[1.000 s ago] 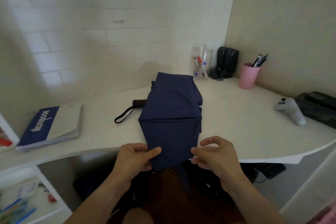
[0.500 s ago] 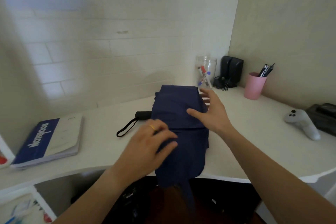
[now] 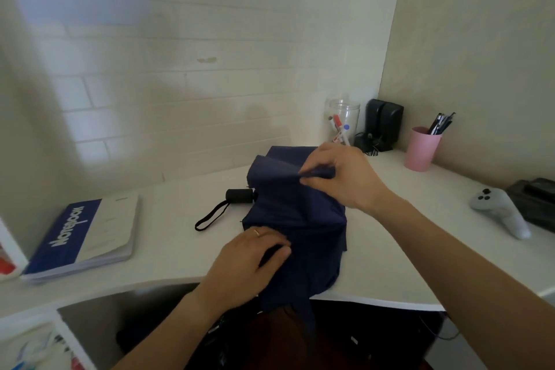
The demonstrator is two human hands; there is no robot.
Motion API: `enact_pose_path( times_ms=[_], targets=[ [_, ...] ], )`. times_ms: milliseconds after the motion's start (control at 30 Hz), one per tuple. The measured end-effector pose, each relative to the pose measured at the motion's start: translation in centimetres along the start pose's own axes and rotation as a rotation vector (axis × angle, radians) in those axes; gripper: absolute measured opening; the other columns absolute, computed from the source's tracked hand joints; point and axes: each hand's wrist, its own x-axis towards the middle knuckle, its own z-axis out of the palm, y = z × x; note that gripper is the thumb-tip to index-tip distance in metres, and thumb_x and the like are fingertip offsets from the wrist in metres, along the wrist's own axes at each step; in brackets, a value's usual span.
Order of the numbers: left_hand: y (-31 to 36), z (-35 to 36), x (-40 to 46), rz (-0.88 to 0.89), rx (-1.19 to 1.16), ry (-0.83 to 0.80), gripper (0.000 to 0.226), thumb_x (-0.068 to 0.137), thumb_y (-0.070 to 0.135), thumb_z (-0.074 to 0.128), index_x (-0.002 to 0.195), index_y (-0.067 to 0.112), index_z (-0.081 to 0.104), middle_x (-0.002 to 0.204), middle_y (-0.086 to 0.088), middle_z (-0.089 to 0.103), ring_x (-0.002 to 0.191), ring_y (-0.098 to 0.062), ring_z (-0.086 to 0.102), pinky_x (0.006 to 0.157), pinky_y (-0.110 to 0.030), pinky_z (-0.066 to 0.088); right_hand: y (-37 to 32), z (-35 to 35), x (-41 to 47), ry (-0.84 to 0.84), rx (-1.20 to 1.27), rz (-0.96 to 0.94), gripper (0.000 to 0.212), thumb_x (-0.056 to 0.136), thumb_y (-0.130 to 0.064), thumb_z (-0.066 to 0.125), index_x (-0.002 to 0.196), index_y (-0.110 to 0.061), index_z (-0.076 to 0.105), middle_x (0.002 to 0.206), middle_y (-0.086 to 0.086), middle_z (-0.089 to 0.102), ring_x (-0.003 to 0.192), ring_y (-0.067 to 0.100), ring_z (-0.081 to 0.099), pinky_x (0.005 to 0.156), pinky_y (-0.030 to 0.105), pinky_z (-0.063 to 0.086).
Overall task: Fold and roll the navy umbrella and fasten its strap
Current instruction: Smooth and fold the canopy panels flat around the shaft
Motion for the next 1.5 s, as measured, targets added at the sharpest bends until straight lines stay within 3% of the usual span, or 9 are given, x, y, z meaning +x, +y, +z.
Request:
enact_pose_path(
  times_ms=[133, 267, 500, 667, 867, 1034, 1167, 1368, 1501],
  targets=[
    [0.2, -0.8, 0.5, -0.315, -0.254, 0.432, 0.039, 0.083, 0.028, 0.082, 0.112, 0.034, 0.057, 0.107, 0.020, 0.064, 0.092, 0.000, 0.064, 0.074, -0.028, 0.057, -1.7, -0.2, -3.1, 0.032, 0.057, -0.032, 0.013, 0.081, -0.016, 0.081, 0.092, -0.024, 0.078, 0.091, -0.012, 0.071, 0.086, 0.004, 0.066, 0.080, 0.014, 0.051],
    [0.1, -2.0, 2.1, -0.319, -0.613, 0.374, 0.074, 0.075, 0.010, 0.089, 0.132, 0.028, 0.047, 0.127, 0.021, 0.056, 0.109, 0.000, 0.062, 0.083, -0.022, 0.057, -2.8, 0.2, -5.8, 0.029, 0.052, -0.055, 0.017, 0.079, -0.014, 0.082, 0.091, -0.025, 0.077, 0.091, -0.015, 0.072, 0.085, 0.001, 0.066, 0.077, 0.009, 0.048],
    [-1.6, -2.7, -1.6, -0.355, -0.209, 0.223, 0.039, 0.079, -0.002, 0.073, 0.094, 0.035, 0.072, 0.086, 0.011, 0.075, 0.086, -0.002, 0.067, 0.070, -0.010, 0.047, -1.2, 3.7, -11.8, -0.158, -0.018, -0.083, 0.015, 0.081, -0.026, 0.079, 0.094, -0.033, 0.075, 0.095, -0.019, 0.073, 0.088, -0.002, 0.063, 0.081, 0.022, 0.054],
    [-1.1, -2.7, -3.2, -0.137, 0.097, 0.390, 0.039, 0.086, -0.008, 0.061, 0.105, 0.025, 0.070, 0.106, 0.008, 0.065, 0.098, -0.008, 0.059, 0.091, -0.025, 0.050, -0.7, 4.1, -13.1, -0.281, -0.038, -0.036, 0.025, 0.083, -0.047, 0.074, 0.106, -0.036, 0.075, 0.106, -0.023, 0.071, 0.099, -0.004, 0.061, 0.089, 0.016, 0.050],
    [1.0, -0.2, -1.4, 0.117, 0.377, -0.213, 0.053, 0.107, 0.049, 0.026, 0.159, 0.038, 0.025, 0.170, 0.008, 0.020, 0.156, -0.013, 0.015, 0.126, -0.040, 0.018, -0.5, 4.4, -10.2, -0.085, -0.073, -0.038, 0.026, 0.101, -0.033, 0.053, 0.118, -0.026, 0.071, 0.126, -0.009, 0.068, 0.119, 0.007, 0.060, 0.102, 0.033, 0.050],
    [-0.3, -0.3, -3.1, 0.045, 0.370, -0.350, 0.052, 0.106, 0.062, 0.015, 0.154, 0.059, -0.004, 0.169, 0.016, -0.009, 0.156, -0.007, -0.012, 0.128, -0.035, -0.004, 2.4, 5.3, -11.9, -0.570, -0.359, 0.039, 0.076, 0.093, -0.066, 0.001, 0.160, -0.031, 0.005, 0.168, -0.012, -0.007, 0.154, 0.004, -0.012, 0.128, 0.035, 0.002],
    [-0.3, -1.7, -2.2, 0.047, 0.311, -0.281, 0.053, 0.103, 0.065, 0.012, 0.152, 0.055, 0.029, 0.165, 0.019, 0.025, 0.152, -0.004, 0.021, 0.124, -0.027, 0.009, 3.4, 4.3, -12.4, -0.661, -0.293, 0.070, 0.066, 0.101, -0.062, 0.015, 0.159, -0.037, -0.004, 0.166, -0.018, -0.015, 0.150, -0.003, -0.020, 0.126, 0.028, -0.007],
    [-1.2, -1.5, 1.4, 0.265, 0.357, -0.118, 0.046, 0.105, 0.049, 0.037, 0.131, 0.024, 0.065, 0.112, 0.004, 0.064, 0.097, -0.014, 0.058, 0.090, -0.035, 0.050, 1.8, 1.8, -9.6, -0.610, -0.192, 0.107, 0.052, 0.100, -0.054, 0.046, 0.148, -0.035, 0.046, 0.156, -0.021, 0.037, 0.142, 0.000, 0.035, 0.122, 0.025, 0.024],
    [-2.3, -1.0, 0.6, 0.275, 0.237, -0.085, 0.040, 0.104, 0.047, 0.047, 0.132, 0.025, 0.065, 0.112, 0.005, 0.055, 0.098, -0.011, 0.051, 0.089, -0.029, 0.048, 1.6, 0.0, -4.2, 0.041, -0.118, 0.094, 0.013, 0.087, -0.034, 0.073, 0.098, -0.028, 0.078, 0.098, -0.010, 0.074, 0.085, 0.007, 0.065, 0.083, 0.036, 0.055]
  ],
)
